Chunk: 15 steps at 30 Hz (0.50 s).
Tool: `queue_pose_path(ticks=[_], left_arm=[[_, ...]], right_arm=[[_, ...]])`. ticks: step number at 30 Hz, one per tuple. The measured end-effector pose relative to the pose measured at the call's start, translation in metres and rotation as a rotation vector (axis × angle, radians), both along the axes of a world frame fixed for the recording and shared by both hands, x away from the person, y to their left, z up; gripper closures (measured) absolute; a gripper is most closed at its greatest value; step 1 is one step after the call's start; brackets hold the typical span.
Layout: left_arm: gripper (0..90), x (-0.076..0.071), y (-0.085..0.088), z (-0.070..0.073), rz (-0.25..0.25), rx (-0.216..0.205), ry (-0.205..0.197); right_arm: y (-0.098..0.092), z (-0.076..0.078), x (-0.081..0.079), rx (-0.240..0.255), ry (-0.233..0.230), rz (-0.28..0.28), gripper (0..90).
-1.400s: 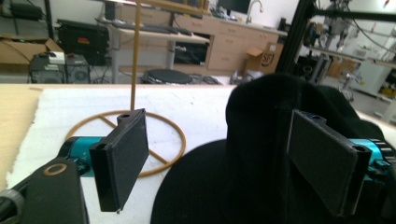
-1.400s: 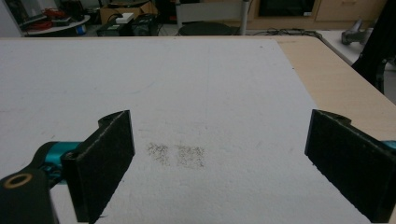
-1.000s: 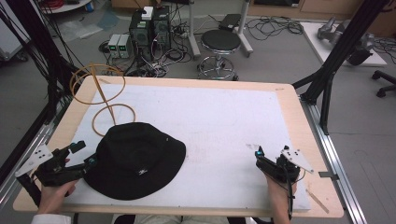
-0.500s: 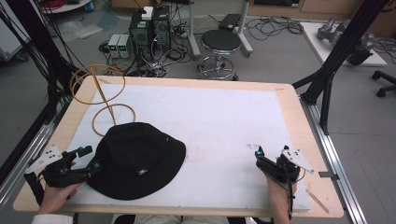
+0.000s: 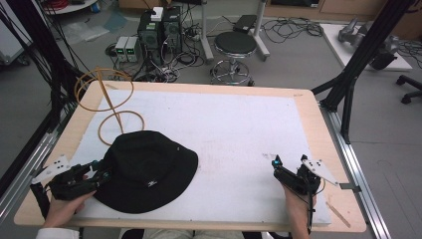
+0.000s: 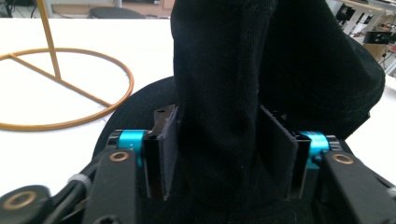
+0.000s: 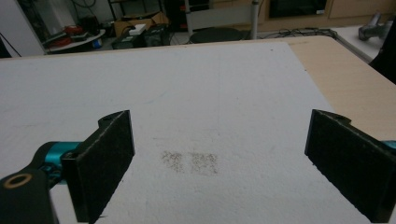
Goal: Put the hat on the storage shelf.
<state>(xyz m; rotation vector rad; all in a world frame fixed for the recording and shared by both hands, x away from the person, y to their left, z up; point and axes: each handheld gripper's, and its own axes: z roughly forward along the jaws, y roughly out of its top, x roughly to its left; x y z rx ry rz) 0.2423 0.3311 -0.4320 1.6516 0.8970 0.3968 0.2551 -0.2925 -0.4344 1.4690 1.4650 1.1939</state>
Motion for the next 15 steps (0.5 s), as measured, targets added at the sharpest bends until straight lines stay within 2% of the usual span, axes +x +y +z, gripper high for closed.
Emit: queue_pose_path(ticks=[2, 3, 4, 7, 11, 15], left_arm=[[64.7, -0.0002, -0.0005, 0.0007, 0.002, 0.003, -0.004], [64.7, -0.0003, -0.0007, 0.0008, 0.002, 0.001, -0.004], [74.5, -0.0002, -0.0009, 0.0007, 0.006, 0.005, -0.003], [82.6, -0.0007, -0.0034, 0.0011, 0.000, 0.027, -0.016], [86.3, -0.0005, -0.0059, 0.0028, -0.002, 0.036, -0.032], [86.8, -0.0008, -0.0064, 0.0035, -0.006, 0.023, -0.038]], right_arm=[[0.0010, 0.0003, -0.0002, -0.004, -0.006, 0.006, 7.3], [0.0010, 0.0003, -0.0002, -0.004, -0.006, 0.006, 7.3], [0.0016, 0.0000, 0.0003, -0.006, -0.004, 0.009, 7.3], [0.0024, 0.0001, 0.0000, -0.006, -0.003, 0.010, 7.3], [0.0026, 0.0001, 0.0002, -0.009, -0.003, 0.011, 7.3], [0.0026, 0.0000, 0.0004, -0.014, -0.005, 0.013, 7.3]])
